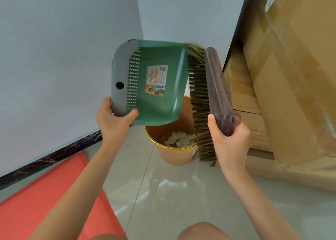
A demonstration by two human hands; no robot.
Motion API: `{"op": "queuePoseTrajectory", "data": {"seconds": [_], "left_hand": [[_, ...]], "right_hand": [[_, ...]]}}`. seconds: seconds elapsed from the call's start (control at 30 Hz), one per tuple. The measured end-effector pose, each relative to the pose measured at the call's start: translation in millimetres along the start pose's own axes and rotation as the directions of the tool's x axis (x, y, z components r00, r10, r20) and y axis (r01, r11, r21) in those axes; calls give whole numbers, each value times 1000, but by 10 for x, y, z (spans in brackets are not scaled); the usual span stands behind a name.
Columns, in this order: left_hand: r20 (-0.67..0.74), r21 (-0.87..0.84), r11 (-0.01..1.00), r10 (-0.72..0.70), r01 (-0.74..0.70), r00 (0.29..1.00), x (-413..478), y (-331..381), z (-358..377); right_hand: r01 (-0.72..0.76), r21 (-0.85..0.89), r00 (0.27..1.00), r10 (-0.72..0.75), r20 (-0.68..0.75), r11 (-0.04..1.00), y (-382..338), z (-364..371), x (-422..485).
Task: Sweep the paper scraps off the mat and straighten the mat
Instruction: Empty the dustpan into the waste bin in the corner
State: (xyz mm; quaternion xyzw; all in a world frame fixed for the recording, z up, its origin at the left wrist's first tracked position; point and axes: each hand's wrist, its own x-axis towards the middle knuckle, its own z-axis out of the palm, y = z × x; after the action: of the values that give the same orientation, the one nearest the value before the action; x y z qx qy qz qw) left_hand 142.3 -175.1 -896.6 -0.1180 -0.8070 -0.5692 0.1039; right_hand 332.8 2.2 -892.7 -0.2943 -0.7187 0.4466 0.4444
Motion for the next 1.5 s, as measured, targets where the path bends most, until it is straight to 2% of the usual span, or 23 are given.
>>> {"op": "queuePoseTrajectory", "data": {"seconds": [0.13, 0.27, 0.37, 0.53, 0.67, 0.9, 1.0, 1.07, 1.17, 1.23, 1.3, 1.37, 1.5], "left_hand": [[91, -67, 983, -166, 172, 982, 39, -147, 72], [187, -233, 884, -367, 405, 911, 131, -272, 121], [254, -291, 834, -406, 470, 878, 254, -252, 84], [291, -174, 854, -432, 491, 854, 484, 65, -275], [267, -140, 853, -457, 503, 848, 835, 708, -677], [280, -100, 786, -566, 610, 775, 1436, 2163, -1206], [288, -66, 797, -562, 601, 776, 1671, 2882, -1416], [291, -2, 825, -540, 565, 789, 1846, 3377, -1556], [301, 101, 870, -489, 482, 819, 2157, 4085, -1760], [315, 167, 896, -444, 412, 839, 2395, 4534, -1888], [353, 218, 895, -443, 388, 824, 2633, 4955, -1984], [391, 256, 880, -472, 399, 790, 2851, 5347, -2051], [458, 311, 872, -486, 378, 744, 3088, 6022, -2132]], "right_hand": [[-35, -110, 998, 40, 48, 993, 39, 59, 125], [-35, -79, 999, 38, 29, 996, 25, 168, 186], [-128, -4, 991, 128, 45, 992, -37, 284, 299], [-198, -15, 978, 198, 67, 980, -519, 413, 501], [-261, -113, 951, 275, 143, 959, -1200, 361, 739], [-378, -184, 896, 408, 172, 907, -2779, 86, 1217], [-398, -274, 876, 452, 170, 875, -3504, -124, 1477], [-334, -411, 884, 433, 174, 848, -3994, -333, 1657], [-123, -603, 911, 331, 246, 788, -4707, -718, 1939], [-51, -665, 880, 349, 324, 745, -5190, -967, 2181], [92, -728, 806, 379, 455, 679, -5618, -1222, 2455], [211, -742, 691, 440, 574, 636, -6017, -1466, 2740], [316, -726, 458, 571, 681, 611, -6649, -1786, 3142]]}}
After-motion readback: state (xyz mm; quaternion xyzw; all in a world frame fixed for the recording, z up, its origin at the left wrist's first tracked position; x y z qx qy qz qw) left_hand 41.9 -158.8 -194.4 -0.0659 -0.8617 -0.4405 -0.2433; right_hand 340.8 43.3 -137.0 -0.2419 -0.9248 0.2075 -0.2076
